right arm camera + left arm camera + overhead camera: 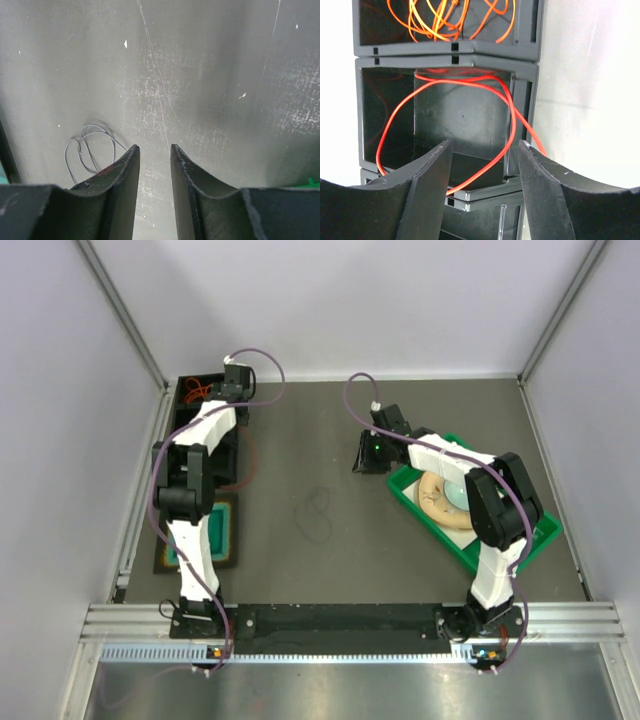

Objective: Untangle the cables

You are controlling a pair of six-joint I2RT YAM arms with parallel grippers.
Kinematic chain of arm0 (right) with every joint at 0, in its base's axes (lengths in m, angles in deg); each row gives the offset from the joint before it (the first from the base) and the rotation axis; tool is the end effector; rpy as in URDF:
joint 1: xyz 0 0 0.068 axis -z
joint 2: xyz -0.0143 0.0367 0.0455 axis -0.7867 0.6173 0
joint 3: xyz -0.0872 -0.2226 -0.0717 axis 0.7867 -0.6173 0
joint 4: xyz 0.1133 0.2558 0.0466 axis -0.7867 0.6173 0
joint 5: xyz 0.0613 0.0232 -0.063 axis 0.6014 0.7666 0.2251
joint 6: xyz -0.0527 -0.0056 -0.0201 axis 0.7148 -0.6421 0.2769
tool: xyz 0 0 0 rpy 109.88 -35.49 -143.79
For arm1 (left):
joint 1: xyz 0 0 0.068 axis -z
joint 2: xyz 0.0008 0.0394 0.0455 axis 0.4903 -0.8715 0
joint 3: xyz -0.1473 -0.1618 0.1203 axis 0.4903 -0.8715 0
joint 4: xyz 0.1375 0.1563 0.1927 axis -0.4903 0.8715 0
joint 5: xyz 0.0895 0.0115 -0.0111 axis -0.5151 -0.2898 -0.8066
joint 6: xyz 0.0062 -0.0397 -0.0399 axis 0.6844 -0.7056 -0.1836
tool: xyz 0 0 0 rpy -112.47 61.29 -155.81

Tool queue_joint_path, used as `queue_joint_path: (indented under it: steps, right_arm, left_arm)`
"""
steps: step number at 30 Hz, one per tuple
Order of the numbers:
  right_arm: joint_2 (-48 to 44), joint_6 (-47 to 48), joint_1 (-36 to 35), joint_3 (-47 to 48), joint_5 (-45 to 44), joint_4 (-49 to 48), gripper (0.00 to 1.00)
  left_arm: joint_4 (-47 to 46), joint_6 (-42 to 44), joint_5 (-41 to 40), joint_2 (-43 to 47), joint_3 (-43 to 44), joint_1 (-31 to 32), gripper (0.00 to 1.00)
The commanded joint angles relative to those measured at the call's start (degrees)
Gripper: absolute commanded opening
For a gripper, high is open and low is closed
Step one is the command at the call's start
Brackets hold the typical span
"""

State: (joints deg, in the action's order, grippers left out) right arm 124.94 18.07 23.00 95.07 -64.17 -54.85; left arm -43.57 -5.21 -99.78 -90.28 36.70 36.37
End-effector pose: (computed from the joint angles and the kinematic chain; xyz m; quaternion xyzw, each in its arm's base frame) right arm 0.3650 0.2086 0.1584 0.0045 0.9428 0.2319 0.2395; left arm 0.4871 -0.0412 0.1982 -0.0124 0.9050 0.2101 0.3696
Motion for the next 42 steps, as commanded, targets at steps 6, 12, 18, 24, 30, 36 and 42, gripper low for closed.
queue_joint_path:
  steps: [6, 12, 18, 24, 30, 36, 42]
  right_arm:
    - [-0.5, -0.1, -0.6, 1.5, 0.2, -1.3, 0.31]
    - [-0.4, -0.1, -0.5, 1.5, 0.1, -1.3, 0.31]
    - [-0.2, -0.2, -0.5, 1.5, 0.1, -1.4, 0.31]
    - [0.2, -0.1, -0.5, 1.6, 0.3, -1.4, 0.31]
    - [0.3, -0.1, -0.5, 1.7, 0.3, -1.3, 0.31]
    - [0.7, -0.1, -0.5, 1.8, 0.3, -1.2, 0.31]
    - [1.1, -0.1, -0.5, 2.1, 0.4, -1.3, 0.31]
  left_arm:
    - [1.2, 2.1, -2.8, -2.2, 0.3, 0.1, 0.56]
    - [-0.2, 3.0, -6.2, -3.0, 0.2, 0.1, 0.45]
    - [-1.8, 3.0, -8.2, -3.3, 0.8, 0.1, 0.32]
    - [-4.4, 2.0, -10.7, -4.5, 3.2, -0.4, 0.00]
    - [-10.6, -0.8, -9.1, -5.9, 3.3, -1.7, 0.00]
    - [-15.4, -1.3, -8.9, -6.3, 2.8, -2.4, 0.00]
    - [-22.5, 0.1, -5.7, -5.9, -0.3, -3.2, 0.00]
